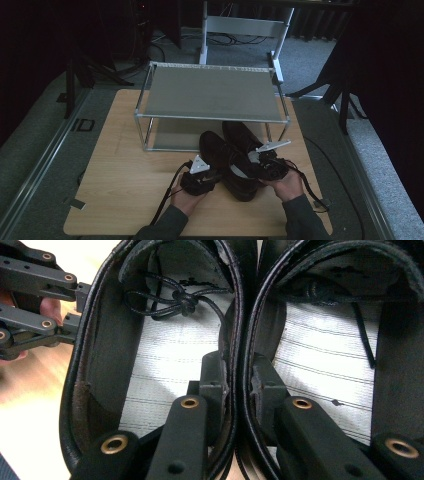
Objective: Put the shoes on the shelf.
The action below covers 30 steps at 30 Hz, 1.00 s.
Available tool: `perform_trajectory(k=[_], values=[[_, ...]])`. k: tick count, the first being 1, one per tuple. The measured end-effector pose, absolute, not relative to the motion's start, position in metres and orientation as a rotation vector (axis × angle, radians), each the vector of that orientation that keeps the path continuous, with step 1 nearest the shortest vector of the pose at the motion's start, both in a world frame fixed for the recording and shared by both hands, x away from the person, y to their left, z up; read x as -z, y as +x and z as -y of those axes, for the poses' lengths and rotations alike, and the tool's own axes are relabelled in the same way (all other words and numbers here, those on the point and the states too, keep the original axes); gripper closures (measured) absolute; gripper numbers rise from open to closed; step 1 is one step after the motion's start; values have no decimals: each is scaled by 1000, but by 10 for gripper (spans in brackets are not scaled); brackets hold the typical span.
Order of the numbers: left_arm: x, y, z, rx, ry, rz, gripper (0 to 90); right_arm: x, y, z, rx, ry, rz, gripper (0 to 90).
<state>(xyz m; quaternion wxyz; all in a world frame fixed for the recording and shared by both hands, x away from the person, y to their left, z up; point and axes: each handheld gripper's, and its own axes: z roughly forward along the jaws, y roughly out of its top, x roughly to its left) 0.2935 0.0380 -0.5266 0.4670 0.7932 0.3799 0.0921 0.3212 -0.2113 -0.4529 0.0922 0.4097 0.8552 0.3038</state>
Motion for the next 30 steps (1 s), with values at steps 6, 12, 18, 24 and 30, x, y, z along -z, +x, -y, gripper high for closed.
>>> perform_trajectory(k=[6, 12, 18, 24, 30], values=[[525, 306, -39, -253, 1949, -939, 707, 451, 330, 206, -904, 1237, -2509, 795], [526, 318, -40, -281, 1959, -954, 707, 452, 339, 199, -896, 1266, -2473, 793], [524, 325, -42, -294, 1946, -983, 728, 450, 344, 195, -900, 1270, -2469, 791], [522, 331, -42, -311, 1948, -998, 761, 449, 350, 190, -908, 1290, -2450, 791], [519, 335, -39, -343, 1955, -1017, 795, 449, 354, 188, -914, 1301, -2433, 790]])
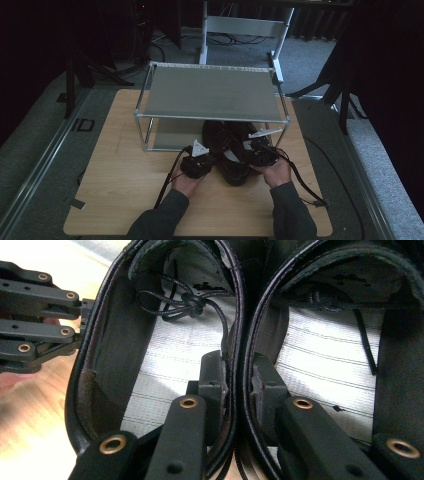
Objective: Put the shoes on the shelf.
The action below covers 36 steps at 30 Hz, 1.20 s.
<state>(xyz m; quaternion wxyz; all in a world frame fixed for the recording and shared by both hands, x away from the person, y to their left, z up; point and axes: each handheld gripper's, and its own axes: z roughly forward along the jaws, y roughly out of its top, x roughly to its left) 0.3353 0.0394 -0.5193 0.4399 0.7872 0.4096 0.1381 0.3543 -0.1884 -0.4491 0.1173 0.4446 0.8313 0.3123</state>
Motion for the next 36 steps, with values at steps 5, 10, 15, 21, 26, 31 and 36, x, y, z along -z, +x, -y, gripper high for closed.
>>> perform_trajectory(k=[5, 10, 15, 21, 26, 31, 36], values=[[518, 340, -36, -378, 1961, -1047, 839, 449, 359, 185, -917, 1312, -2411, 789], [517, 346, -32, -409, 1976, -1062, 891, 451, 365, 180, -905, 1324, -2397, 788], [517, 352, -29, -436, 1986, -1075, 895, 453, 369, 180, -912, 1355, -2376, 788], [517, 359, -28, -480, 1970, -1099, 896, 456, 374, 177, -947, 1408, -2322, 787], [519, 368, -28, -521, 1959, -1114, 895, 461, 379, 174, -976, 1441, -2276, 787], [525, 378, -26, -573, 1980, -1108, 897, 468, 386, 167, -957, 1444, -2233, 786], [532, 387, -24, -630, 1950, -1120, 898, 472, 389, 160, -946, 1431, -2183, 786]])
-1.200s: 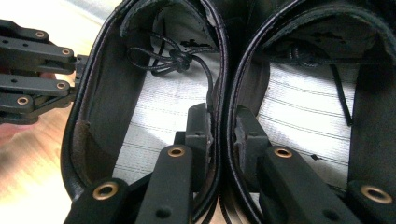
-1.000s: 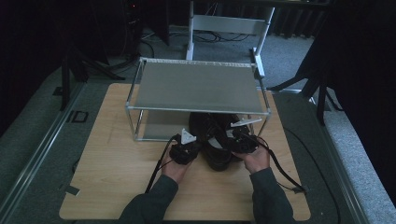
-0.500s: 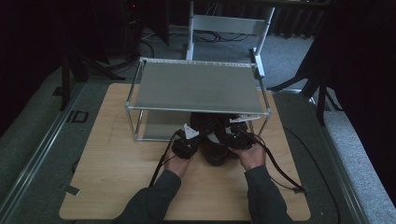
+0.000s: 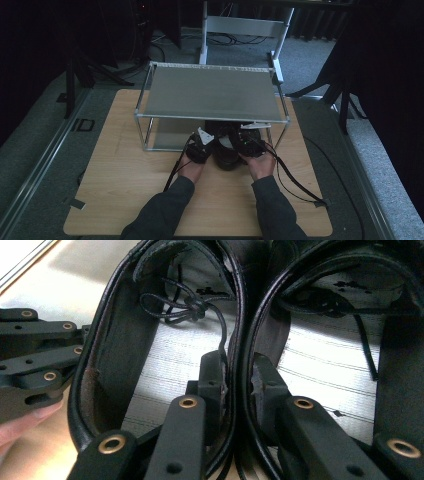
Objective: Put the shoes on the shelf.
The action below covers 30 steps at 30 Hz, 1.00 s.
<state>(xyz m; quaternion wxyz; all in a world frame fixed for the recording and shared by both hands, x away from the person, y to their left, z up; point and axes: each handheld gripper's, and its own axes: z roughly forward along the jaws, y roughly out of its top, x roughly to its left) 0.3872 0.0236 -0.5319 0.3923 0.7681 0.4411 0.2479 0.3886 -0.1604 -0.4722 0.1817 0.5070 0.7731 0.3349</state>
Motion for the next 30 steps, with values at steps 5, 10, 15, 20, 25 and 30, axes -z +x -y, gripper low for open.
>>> perform_trajectory(k=[5, 10, 15, 20, 25, 30], values=[[533, 395, -24, -684, 1927, -1134, 898, 477, 394, 157, -988, 1467, -2128, 786], [537, 398, -20, -790, 1884, -1165, 900, 485, 397, 151, -1038, 1489, -2052, 786], [537, 404, -18, -836, 1849, -1167, 900, 487, 397, 147, -1049, 1477, -2001, 786], [537, 405, -16, -908, 1817, -1169, 900, 486, 400, 146, -1091, 1476, -1976, 786], [542, 408, -15, -921, 1833, -1175, 900, 497, 401, 142, -1079, 1445, -1958, 781], [542, 409, -13, -937, 1820, -1177, 900, 497, 402, 141, -1095, 1442, -1937, 782]])
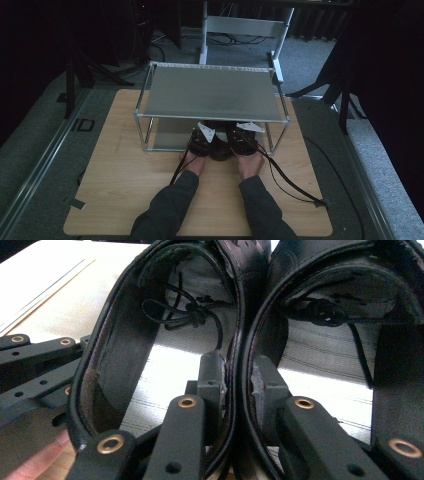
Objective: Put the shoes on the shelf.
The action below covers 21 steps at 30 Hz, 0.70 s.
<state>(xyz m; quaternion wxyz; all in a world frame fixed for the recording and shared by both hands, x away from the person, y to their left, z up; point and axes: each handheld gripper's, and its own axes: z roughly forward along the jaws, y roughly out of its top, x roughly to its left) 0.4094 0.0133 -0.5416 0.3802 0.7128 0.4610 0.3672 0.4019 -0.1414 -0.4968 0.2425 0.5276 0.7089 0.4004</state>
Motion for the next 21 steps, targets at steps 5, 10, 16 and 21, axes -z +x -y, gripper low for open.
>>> perform_trajectory(k=[5, 10, 16, 21], values=[[541, 412, -13, -963, 1809, -1181, 900, 498, 402, 140, -1116, 1437, -1909, 781], [542, 414, -11, -983, 1812, -1176, 900, 499, 403, 139, -1121, 1429, -1892, 780], [544, 416, -10, -992, 1815, -1170, 900, 500, 404, 139, -1123, 1425, -1872, 777], [545, 416, -10, -1000, 1826, -1180, 900, 501, 405, 138, -1120, 1406, -1868, 750]])
